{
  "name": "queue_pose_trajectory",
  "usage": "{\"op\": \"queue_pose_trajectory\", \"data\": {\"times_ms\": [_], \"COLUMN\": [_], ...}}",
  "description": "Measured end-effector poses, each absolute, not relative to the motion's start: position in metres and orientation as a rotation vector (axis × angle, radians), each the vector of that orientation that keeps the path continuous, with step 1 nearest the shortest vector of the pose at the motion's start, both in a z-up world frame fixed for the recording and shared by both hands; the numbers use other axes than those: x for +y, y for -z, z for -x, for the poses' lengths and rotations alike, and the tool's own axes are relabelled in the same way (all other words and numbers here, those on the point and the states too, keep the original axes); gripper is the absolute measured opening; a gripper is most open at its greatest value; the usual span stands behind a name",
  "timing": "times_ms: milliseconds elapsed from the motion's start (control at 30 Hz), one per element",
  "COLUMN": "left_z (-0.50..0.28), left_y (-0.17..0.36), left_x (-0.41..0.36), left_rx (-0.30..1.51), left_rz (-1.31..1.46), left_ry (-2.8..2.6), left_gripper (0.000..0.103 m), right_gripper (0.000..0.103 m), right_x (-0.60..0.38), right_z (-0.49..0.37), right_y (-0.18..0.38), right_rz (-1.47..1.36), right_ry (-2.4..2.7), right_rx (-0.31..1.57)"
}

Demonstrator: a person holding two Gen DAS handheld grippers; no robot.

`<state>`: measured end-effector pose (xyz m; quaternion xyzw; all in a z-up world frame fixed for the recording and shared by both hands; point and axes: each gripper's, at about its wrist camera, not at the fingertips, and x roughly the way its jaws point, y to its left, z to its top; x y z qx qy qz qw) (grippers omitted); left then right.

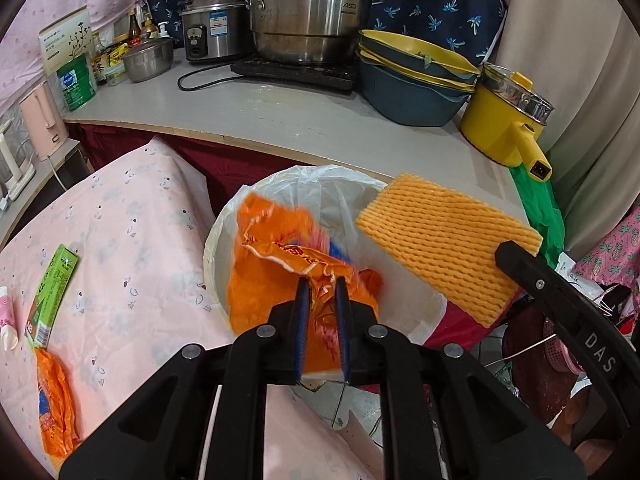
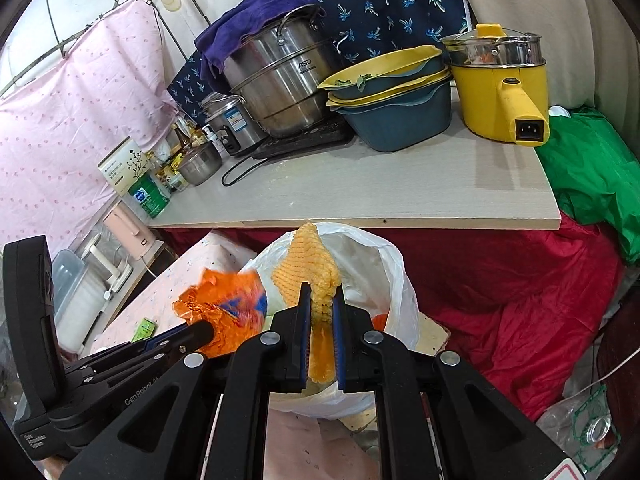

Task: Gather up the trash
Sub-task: 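Open the left gripper over the bin while the right gripper drops the foam net, then move both open grippers back over the remaining orange bag and foam net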

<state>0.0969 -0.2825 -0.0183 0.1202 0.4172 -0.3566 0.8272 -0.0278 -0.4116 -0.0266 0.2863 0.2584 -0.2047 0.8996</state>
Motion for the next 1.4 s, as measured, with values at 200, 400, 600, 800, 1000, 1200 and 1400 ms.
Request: {"op": "queue_pose_trajectory", "data": {"times_ms": [200,400,600,800,1000,1200,1400], "left_z": [-0.106,-0.116,-0.123,-0.129,-0.137,-0.145,-0.146], "left_y": [0.021,0.019,0.018,0.018,0.018,0.017,0.018], "left_x": [-0.278,-0.266,-0.253,-0.239,-0.222,-0.204,-0.190], "left_rx": [0.879,0.871,0.863,0.860,0.855,0.861,0.863], "left_rz": [-0.230,-0.203,-0.187,-0.172,-0.156,-0.124,-0.110], "left_ry": [0.732,0.709,0.675,0.643,0.600,0.569,0.551], "left_gripper": [0.042,0.050,0.056,0.057,0.069,0.069,0.069], "right_gripper": [0.009,0.009,0.010,0.011,0.021,0.024,0.024], "right_x": [-0.412,-0.409,-0.404,-0.398,-0.392,-0.383,-0.369], "right_z": [0.020,0.009,-0.002,-0.017,-0.030,-0.036,-0.040], "right_y": [0.031,0.035,0.039,0.041,0.041,0.038,0.037], "right_rz": [-0.589,-0.587,-0.581,-0.563,-0.552,-0.536,-0.518], "right_ry": [0.420,0.411,0.392,0.371,0.369,0.356,0.326], "right_rx": [0.551,0.568,0.586,0.604,0.613,0.613,0.629]}}
